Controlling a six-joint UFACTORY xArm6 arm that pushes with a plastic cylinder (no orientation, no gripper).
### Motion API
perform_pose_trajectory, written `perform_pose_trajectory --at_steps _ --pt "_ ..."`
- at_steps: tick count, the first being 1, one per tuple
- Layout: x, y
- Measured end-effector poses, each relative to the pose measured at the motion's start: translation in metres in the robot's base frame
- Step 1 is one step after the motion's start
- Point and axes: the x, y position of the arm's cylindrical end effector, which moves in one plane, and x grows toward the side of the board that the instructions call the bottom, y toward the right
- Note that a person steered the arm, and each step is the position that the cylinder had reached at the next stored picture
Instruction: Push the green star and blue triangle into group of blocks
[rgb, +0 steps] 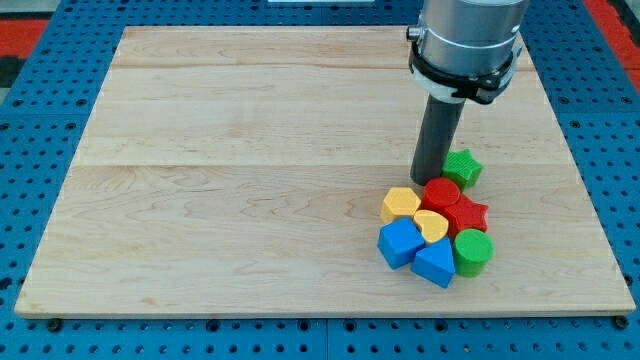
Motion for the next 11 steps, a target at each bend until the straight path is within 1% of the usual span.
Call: perform_pose_trajectory --at_steps 1,2,3,4,5,6,8,9,10,11 --pt "-0.002 0.000" --pt "-0.026 0.000" --pt "-0.034 -0.004" --pt "-0.062 0.015" --pt "-0.066 0.028" --pt "-0.057 0.062" --pt "0.000 0.019" --pt "-0.015 -0.004" --pt "-0.010 -0.085" --pt "0.035 -0.146"
